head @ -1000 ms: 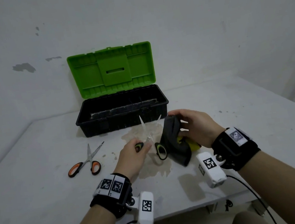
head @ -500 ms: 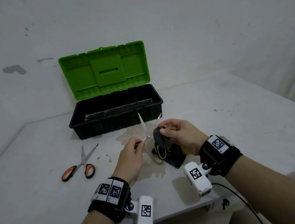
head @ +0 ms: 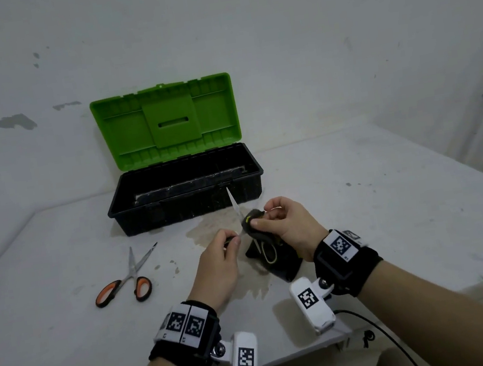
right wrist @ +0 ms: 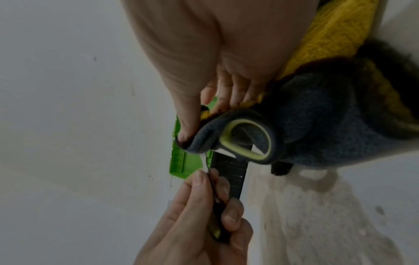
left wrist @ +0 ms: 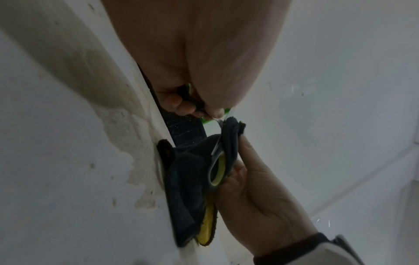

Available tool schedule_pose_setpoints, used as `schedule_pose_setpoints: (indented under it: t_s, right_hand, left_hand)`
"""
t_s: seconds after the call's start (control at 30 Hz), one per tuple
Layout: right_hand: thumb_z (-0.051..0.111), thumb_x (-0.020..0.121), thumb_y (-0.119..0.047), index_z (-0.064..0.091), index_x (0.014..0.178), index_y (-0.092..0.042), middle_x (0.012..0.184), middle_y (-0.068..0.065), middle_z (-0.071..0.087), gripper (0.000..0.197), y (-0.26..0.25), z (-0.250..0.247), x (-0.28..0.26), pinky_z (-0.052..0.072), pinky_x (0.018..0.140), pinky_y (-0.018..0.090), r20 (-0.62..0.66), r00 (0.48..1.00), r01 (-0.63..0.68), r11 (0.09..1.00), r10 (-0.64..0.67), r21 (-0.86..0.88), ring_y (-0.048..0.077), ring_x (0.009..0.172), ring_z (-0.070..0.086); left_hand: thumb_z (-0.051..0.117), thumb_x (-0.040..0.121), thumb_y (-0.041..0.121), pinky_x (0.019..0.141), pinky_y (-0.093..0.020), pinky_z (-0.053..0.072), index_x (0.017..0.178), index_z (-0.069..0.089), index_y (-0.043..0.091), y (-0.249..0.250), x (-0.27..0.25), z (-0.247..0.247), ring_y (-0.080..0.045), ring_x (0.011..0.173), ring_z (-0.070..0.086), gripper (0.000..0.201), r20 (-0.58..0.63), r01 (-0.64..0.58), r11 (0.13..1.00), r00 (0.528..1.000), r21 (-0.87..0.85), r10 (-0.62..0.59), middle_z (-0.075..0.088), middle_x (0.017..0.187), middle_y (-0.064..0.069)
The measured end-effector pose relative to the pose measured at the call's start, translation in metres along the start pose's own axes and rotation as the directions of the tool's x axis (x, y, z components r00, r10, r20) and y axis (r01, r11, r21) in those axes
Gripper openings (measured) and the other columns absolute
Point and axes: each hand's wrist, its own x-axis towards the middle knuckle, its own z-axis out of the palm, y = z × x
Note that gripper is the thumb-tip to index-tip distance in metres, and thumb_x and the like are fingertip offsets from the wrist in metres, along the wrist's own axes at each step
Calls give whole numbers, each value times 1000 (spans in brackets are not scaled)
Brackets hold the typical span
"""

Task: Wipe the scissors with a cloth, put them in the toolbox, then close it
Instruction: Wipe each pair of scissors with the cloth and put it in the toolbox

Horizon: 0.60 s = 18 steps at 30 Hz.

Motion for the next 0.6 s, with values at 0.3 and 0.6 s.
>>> schedule_pose_setpoints:
  t_s: [0.3, 0.6]
  right_hand:
    - [70, 89, -33, 79, 91, -19, 94, 16, 75, 17, -6, 6, -10, 55, 79, 33, 136, 990, -13, 987, 35, -157, 16, 78, 67]
    - [74, 83, -2, 64, 108, 1, 88, 17, 70, 27, -13, 12, -7, 57, 65, 33, 47, 979, -206, 956, 201, 207, 22, 67, 68]
  left_hand:
    - [47, 104, 28, 61, -15, 38, 92, 58, 23, 9, 1, 0, -6, 74, 54, 17, -5, 11, 1000, 1000, -14, -11, 61, 82, 6]
    - [49, 104, 23, 62, -8, 39, 94, 58, 22, 10, -3, 9, 12, 69, 53, 13, -11, -15, 1000, 1000, -25, 15, 59, 80, 10]
